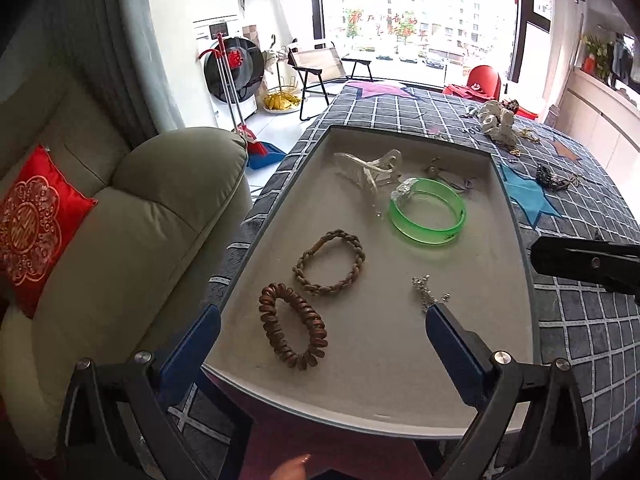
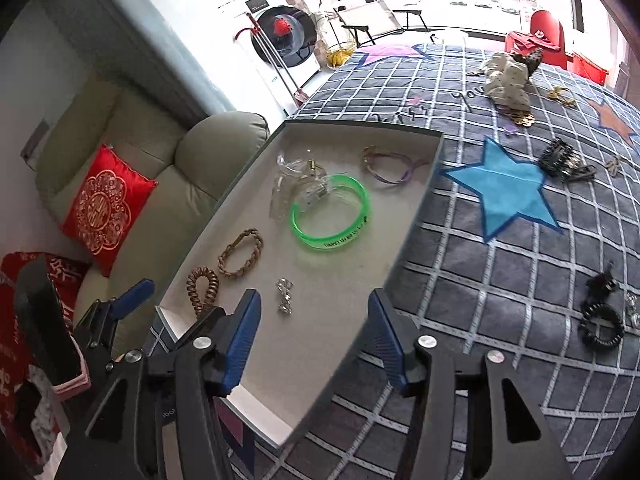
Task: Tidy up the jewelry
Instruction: 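Move both open tools back over the remaining jewelry on the bedspread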
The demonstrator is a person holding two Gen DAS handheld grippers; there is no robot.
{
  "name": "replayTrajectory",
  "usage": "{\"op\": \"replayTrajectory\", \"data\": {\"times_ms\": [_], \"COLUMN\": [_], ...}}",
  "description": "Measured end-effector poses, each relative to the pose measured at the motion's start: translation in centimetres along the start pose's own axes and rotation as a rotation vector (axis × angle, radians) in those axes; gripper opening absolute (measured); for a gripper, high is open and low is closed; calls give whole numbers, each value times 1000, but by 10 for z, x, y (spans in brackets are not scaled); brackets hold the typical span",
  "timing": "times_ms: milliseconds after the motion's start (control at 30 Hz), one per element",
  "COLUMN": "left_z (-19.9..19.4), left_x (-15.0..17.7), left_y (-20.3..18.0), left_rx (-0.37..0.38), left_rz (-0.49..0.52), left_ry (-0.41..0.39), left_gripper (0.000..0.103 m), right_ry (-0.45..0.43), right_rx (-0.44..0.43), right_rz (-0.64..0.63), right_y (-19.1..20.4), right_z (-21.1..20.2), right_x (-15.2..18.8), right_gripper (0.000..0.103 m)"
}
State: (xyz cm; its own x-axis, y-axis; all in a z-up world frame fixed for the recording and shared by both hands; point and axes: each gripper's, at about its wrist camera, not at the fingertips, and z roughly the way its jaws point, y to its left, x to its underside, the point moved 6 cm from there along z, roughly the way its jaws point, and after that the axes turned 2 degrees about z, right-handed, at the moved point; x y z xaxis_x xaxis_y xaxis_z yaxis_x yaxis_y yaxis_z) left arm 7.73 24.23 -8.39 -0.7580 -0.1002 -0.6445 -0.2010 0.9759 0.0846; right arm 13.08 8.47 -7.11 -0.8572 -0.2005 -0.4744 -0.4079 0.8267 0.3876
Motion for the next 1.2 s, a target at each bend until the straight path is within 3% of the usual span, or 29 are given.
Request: {"op": "replayTrajectory", "data": {"times_ms": [167,333,400,700,1200], "left_z": [-7,-15,-18,-34,-54], "left_x": [1,1,2,0,-8], "left_y": [-5,-10,-13,-35,-115], "left_rx": [9,5,9,30,149], "left_rz": [-2,9,16,53,118], "left_ry": [8,8,7,0,19], "left_gripper": [103,103,103,103,103], "right_ry": [-20,-37,-40,-23,-63], "right_rx": [-3,-18,-31,-23,147], "right_rz": [1,22,29,18,96], "right_y": [-5,-14,-18,-35,-127], "right_z": [-12,-23,-27,-36,-84], "right_x": [6,11,16,38,61], "right_gripper": [82,86,95,95,95]}}
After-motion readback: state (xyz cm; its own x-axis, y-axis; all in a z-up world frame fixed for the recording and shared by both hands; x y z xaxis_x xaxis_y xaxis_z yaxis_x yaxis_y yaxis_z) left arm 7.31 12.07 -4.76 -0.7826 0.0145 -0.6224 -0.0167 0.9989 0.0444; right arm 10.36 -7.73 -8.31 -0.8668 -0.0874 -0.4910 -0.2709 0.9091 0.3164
